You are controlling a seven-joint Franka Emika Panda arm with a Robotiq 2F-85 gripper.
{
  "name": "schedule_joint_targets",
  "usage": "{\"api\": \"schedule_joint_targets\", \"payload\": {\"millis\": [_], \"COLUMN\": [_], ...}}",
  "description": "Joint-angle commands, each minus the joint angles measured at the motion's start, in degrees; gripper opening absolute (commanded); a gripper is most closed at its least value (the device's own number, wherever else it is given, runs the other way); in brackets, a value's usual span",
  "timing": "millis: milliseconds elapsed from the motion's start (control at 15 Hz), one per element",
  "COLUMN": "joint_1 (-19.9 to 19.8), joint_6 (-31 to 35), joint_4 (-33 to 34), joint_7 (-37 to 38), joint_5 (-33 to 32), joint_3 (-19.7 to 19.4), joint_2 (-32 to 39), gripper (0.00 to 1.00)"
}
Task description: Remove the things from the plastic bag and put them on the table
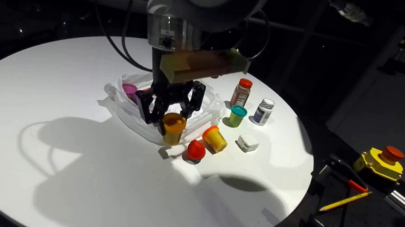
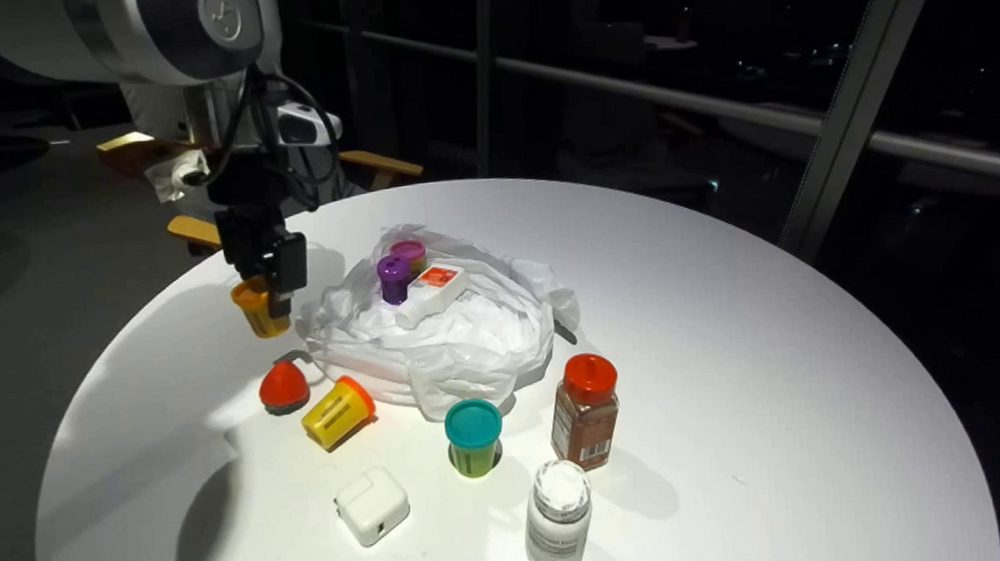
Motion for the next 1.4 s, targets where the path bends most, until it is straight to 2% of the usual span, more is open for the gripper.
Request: {"api": "schedule_joint_targets", "payload": {"millis": [0, 333, 400, 467, 533, 733, 933, 1200, 1333], "joint_1": [-1.0, -0.6, -0.4, -0.2, 0.4, 1.2, -0.3, -2.5, -4.7], "joint_6": [0.8, 0.6, 0.3, -0.2, -0.3, -1.7, -3.2, -3.3, -3.8], "joint_4": [2.3, 3.9, 3.7, 3.3, 2.9, 2.9, 5.5, 10.4, 13.0], "joint_7": [-5.0, -10.0, -10.6, -11.3, -11.2, -11.0, -11.1, -11.1, -14.8], "joint_5": [0.6, 0.5, 0.1, -0.4, -1.4, -4.3, -5.9, -7.1, -7.0], "joint_3": [1.8, 2.6, 2.6, 2.6, 2.0, 0.8, -0.4, -3.2, -3.0], "joint_2": [3.9, 6.5, 5.8, 4.8, 3.5, 0.3, -0.5, 2.6, 5.1], "gripper": [0.23, 0.23, 0.73, 0.74, 0.79, 1.0, 1.0, 1.0, 1.0]}}
